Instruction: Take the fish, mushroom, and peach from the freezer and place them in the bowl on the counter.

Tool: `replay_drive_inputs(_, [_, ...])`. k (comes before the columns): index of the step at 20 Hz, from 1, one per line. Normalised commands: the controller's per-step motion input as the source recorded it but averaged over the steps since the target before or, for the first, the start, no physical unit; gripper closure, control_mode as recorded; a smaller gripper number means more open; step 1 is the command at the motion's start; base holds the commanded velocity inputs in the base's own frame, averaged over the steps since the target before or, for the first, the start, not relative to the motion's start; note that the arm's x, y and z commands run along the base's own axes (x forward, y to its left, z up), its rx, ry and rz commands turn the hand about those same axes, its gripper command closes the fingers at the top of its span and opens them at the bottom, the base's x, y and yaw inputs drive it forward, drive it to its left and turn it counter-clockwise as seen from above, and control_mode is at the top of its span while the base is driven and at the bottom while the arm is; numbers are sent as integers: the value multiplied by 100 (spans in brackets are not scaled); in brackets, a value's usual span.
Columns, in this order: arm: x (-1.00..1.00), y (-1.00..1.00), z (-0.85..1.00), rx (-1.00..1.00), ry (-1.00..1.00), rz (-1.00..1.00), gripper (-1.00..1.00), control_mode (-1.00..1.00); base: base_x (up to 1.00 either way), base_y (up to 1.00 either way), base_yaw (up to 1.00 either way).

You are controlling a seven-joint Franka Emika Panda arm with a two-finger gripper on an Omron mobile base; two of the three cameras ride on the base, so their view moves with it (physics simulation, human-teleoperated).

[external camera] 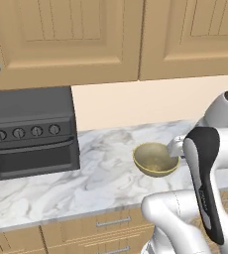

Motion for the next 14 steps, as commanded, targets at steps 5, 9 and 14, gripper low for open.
replay_drive_inputs(5, [68, -1, -36, 0, 0, 0, 100, -100, 0, 0, 0])
replay_drive_inputs(9, [83, -3, -32, 0, 0, 0, 100, -100, 0, 0, 0])
replay_drive_inputs(14, [74, -2, -45, 0, 0, 0, 100, -100, 0, 0, 0])
